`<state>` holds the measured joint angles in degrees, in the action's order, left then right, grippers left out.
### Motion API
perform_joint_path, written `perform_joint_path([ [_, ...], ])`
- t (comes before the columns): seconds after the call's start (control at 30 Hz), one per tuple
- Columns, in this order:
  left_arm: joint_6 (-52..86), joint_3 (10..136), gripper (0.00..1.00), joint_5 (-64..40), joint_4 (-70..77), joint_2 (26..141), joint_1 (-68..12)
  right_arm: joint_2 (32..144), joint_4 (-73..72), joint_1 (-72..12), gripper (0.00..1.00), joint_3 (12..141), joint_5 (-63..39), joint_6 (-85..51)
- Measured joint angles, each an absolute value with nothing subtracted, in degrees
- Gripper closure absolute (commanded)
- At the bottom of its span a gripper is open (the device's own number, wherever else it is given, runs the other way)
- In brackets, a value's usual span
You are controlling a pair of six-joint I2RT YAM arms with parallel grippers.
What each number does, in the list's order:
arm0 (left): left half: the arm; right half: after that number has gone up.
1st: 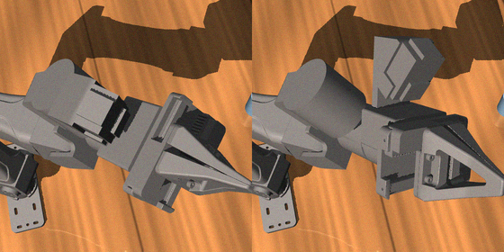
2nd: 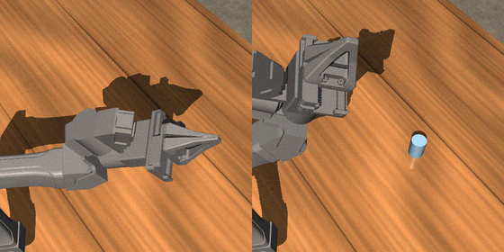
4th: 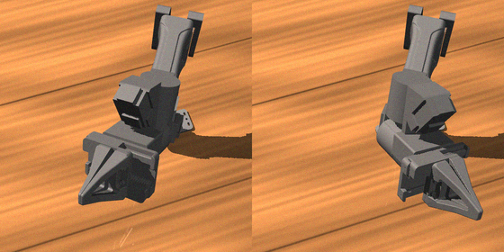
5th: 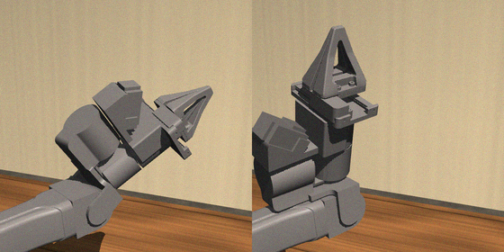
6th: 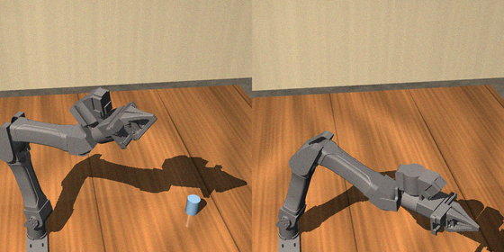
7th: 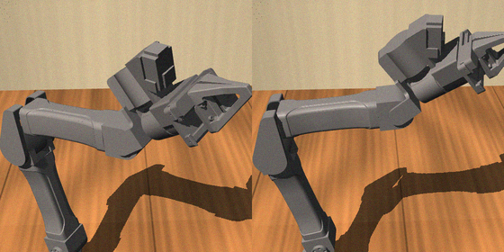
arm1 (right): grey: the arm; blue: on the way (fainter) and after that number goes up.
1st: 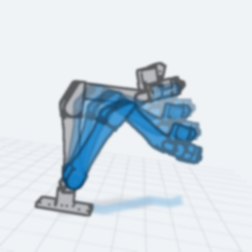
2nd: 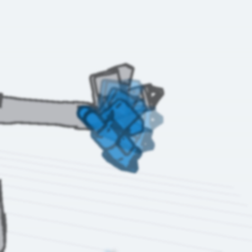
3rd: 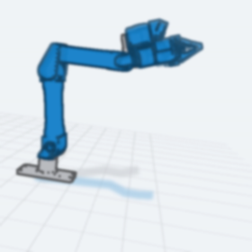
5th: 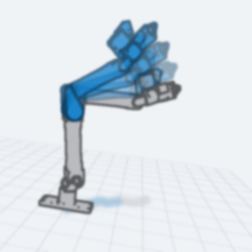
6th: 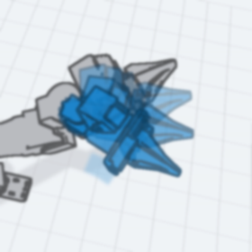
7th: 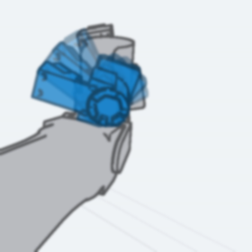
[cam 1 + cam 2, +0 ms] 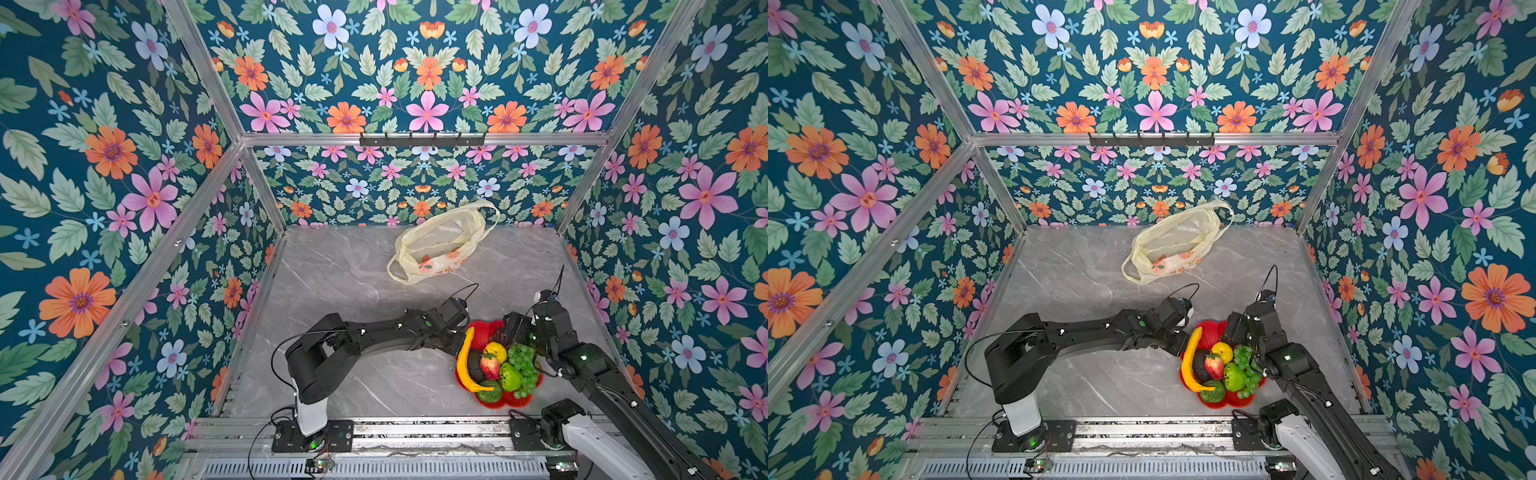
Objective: Take fruits out of the plastic bag
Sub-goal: Move the plate at the center of the table.
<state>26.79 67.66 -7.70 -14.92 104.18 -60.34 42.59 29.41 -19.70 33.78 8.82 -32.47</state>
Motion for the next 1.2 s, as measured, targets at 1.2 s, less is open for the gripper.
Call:
perform_joint_path([
  [1.2, 19.97, 58.59, 0.85, -6.63, -10.52, 98.21, -34.57, 42.92, 29.45, -19.70, 0.12, 33.32, 9.21, -32.45],
])
